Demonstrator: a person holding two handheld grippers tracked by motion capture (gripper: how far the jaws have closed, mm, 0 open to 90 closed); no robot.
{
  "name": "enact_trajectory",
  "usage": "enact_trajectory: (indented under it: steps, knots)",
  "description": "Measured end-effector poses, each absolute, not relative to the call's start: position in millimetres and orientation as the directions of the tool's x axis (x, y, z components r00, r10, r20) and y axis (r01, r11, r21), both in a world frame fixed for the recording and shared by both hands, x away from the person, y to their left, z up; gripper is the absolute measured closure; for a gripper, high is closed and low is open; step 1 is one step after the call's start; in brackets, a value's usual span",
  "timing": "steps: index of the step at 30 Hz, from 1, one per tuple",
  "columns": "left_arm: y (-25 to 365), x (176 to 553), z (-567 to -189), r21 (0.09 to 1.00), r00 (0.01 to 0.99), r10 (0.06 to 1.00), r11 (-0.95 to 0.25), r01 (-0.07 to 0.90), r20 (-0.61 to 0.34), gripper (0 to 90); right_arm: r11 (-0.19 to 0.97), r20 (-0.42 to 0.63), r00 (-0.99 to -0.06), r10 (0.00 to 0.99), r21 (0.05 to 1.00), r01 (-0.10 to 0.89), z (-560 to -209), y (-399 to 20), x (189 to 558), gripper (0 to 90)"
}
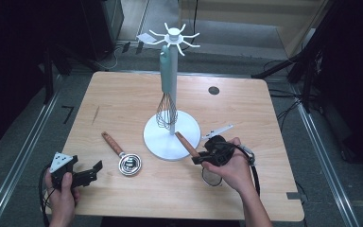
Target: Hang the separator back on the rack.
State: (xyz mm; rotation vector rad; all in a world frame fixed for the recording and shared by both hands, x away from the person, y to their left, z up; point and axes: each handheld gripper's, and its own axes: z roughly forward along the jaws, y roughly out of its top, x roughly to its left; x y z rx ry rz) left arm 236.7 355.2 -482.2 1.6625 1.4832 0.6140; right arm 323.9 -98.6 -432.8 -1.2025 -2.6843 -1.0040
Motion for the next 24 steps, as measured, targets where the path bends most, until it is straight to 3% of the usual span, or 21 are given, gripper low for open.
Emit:
enact_trajectory:
  steps: [24]
  knots:
    - [354,237,-483,0.819,0.189,0.971,0.01,0.574,-0.145,0.0,0.328,0.239,-0.661,0.711,0.719,0.612,-419,-118,324,70.5]
